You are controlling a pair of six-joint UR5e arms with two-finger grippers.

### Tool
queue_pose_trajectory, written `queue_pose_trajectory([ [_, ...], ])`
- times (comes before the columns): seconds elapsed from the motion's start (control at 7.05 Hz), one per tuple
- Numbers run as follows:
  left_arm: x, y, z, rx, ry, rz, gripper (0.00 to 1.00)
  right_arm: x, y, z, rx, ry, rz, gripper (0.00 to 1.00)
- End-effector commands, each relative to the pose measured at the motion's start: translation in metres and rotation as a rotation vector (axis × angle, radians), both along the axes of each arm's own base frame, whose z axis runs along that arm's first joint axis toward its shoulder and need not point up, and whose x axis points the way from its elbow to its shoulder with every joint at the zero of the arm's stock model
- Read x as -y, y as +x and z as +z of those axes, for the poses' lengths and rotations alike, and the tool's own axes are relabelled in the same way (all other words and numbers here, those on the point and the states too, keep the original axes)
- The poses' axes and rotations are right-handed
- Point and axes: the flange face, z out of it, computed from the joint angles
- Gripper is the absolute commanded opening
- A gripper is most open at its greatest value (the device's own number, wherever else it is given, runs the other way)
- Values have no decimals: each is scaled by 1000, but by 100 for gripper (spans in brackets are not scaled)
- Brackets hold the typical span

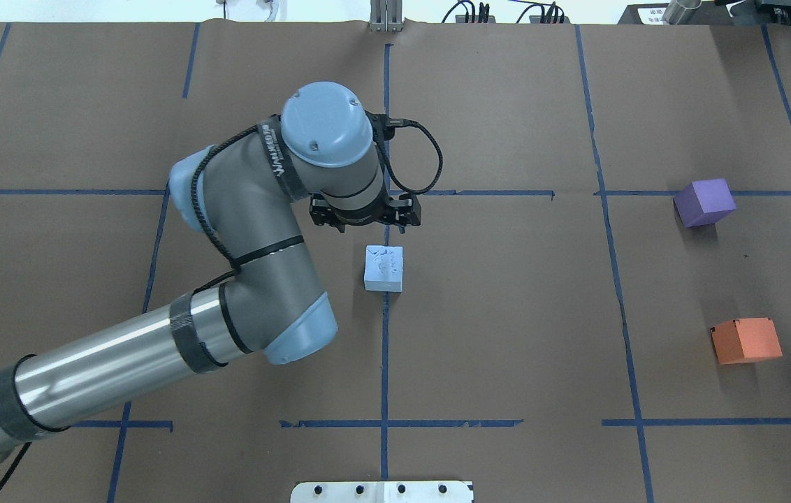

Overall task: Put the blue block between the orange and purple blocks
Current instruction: 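Set the cube down centrally, open left gripper while right arm reaches in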

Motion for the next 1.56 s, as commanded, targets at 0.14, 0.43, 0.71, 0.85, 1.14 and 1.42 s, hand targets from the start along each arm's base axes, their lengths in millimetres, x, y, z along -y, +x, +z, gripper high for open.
queue_pose_trajectory([
  [0.14,-15,-117,68,6,106,-5,100,40,-118,-114,118,-90,69,100],
  [0.43,-15,-194,129,22,88,47,100,17,-256,-202,135,-168,126,100],
  [0.71,-32,-255,174,50,93,81,100,9,-349,-291,16,-179,152,100],
  [0.85,-45,-269,188,62,82,84,100,15,-395,-325,-37,-174,166,100],
  [1.14,-60,-292,208,85,55,72,100,33,-482,-361,-95,-201,217,100],
  [1.42,-61,-293,208,85,55,72,100,38,-515,-372,-115,-224,224,100],
])
